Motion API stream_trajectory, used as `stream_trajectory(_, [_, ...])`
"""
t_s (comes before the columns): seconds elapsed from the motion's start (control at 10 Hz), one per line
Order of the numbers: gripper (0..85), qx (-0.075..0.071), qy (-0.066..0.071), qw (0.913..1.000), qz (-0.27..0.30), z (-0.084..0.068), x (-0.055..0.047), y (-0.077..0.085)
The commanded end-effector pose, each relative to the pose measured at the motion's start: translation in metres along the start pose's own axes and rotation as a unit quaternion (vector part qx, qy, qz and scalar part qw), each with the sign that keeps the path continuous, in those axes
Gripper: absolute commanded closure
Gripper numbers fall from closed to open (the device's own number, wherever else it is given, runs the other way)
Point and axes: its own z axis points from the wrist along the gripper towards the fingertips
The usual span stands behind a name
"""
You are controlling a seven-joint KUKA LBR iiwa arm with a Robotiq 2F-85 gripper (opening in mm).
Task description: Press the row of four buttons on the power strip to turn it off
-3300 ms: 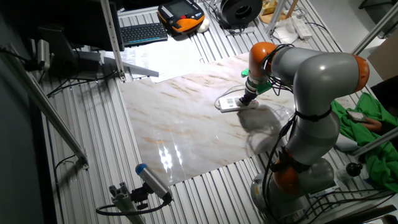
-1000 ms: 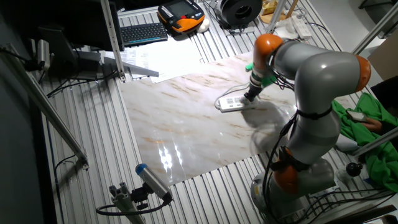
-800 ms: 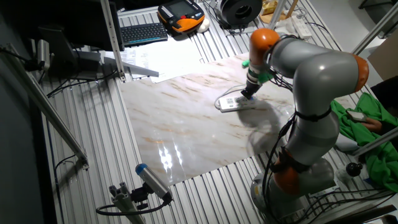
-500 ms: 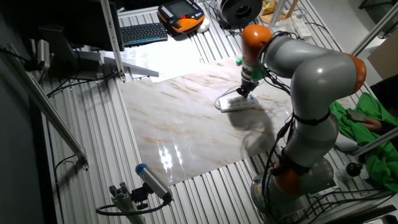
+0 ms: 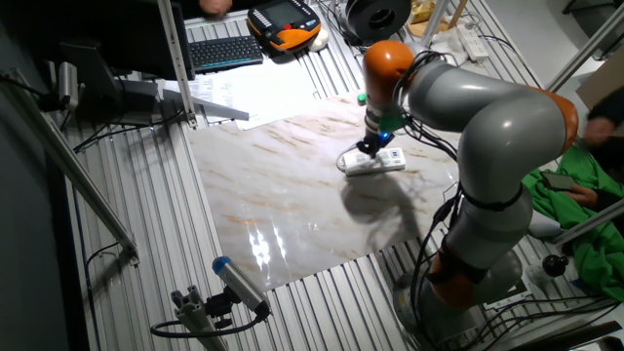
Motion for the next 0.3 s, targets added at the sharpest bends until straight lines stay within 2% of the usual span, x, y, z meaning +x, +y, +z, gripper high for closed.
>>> stream_trajectory(0.0, [85.0,-0.002,-0.001,1.0000,0.001,0.0002,0.0001,0.0115])
stream_trajectory(0.2, [85.0,-0.008,-0.003,1.0000,-0.002,0.0007,-0.0001,0.0128])
